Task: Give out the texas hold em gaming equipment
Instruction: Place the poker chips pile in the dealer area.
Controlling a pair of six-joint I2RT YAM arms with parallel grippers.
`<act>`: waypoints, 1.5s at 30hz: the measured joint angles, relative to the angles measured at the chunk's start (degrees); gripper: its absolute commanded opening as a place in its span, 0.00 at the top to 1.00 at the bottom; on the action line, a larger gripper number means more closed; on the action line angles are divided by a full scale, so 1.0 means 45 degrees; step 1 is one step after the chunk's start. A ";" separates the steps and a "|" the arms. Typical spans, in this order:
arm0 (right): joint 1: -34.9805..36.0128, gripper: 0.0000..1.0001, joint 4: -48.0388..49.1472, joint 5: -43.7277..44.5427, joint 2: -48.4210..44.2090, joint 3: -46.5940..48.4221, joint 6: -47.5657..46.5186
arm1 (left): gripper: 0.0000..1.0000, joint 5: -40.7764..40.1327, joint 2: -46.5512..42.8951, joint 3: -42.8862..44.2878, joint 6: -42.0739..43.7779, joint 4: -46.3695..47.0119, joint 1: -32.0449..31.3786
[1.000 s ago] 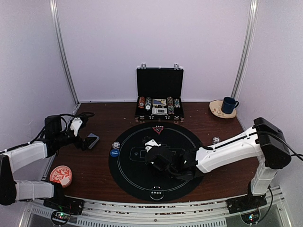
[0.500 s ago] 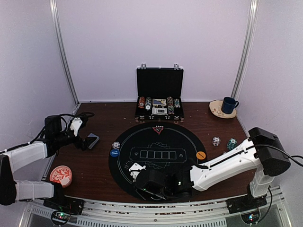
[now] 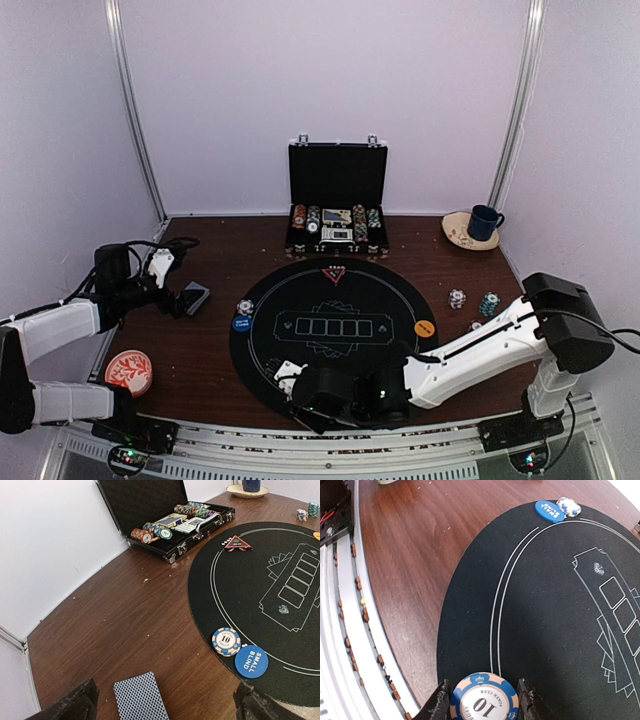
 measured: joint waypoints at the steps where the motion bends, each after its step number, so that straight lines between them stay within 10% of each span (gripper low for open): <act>1: 0.0000 0.71 -0.0049 -0.0097 0.0005 -0.0034 -0.0063 | 0.02 0.0000 0.0005 0.0000 0.0000 0.0000 0.0000; 23: 0.0000 0.64 0.0272 -0.0627 0.0432 -0.0597 -0.0758 | 0.02 0.0000 0.0005 0.0000 0.0005 0.0000 0.0000; 45: -0.0121 0.00 -0.0772 -0.0049 -0.0476 -0.0510 -0.0627 | 0.02 0.0000 0.0005 0.0000 0.0000 0.0000 0.0000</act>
